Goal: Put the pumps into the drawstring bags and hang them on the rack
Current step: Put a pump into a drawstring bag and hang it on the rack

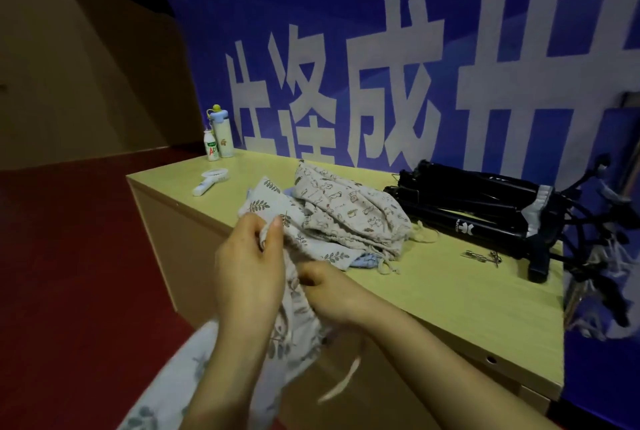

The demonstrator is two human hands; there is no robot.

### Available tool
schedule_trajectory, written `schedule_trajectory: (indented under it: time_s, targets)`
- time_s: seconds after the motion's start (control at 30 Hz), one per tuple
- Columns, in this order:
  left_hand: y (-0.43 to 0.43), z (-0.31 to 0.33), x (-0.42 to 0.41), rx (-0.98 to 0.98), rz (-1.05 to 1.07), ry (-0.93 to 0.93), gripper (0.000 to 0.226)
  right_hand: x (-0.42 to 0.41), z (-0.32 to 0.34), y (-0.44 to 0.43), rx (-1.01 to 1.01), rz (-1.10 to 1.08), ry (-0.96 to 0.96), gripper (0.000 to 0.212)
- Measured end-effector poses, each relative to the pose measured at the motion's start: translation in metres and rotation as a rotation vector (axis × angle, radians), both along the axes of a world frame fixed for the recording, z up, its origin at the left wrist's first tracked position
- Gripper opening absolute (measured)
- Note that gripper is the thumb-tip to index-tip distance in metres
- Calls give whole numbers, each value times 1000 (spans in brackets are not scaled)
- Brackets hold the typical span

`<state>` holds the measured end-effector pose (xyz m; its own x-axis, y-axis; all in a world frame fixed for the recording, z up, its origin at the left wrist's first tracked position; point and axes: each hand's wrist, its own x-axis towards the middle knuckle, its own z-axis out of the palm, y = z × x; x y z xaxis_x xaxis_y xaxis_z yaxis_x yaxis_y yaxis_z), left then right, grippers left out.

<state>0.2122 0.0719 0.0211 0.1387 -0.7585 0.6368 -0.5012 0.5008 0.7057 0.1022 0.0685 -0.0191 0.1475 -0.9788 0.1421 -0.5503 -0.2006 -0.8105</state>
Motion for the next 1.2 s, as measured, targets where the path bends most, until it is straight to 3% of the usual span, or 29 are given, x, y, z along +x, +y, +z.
schedule_trajectory:
  time_s: [0.1, 0.27, 0.5, 0.63, 0.73, 0.83, 0.97, 1.2]
  targets:
    - [-23, -19, 8, 155, -48, -178, 31, -22, -9, 0, 44, -132, 23, 21]
    - [-33, -34, -18, 299, -265, -121, 34, -54, -12, 10, 29, -248, 183, 17]
    - [-42, -24, -61, 275, -352, -122, 35, -76, -8, 16, -81, -332, 358, 16]
    - [-48, -16, -85, 286, -377, -94, 33, -97, -4, 10, -184, -519, 258, 33]
    - [-54, -11, -103, 295, -383, -94, 32, -129, 5, 3, -321, -801, 150, 27]
    - [-60, -8, -122, 287, -406, -99, 33, -175, 9, -2, -341, -971, 352, 21]
    - [-66, -10, -140, 300, -448, -85, 31, -230, -3, -10, -147, -985, 723, 31]
    - [-79, -17, -151, 285, -442, -83, 30, -267, -16, -23, 0, -923, 891, 29]
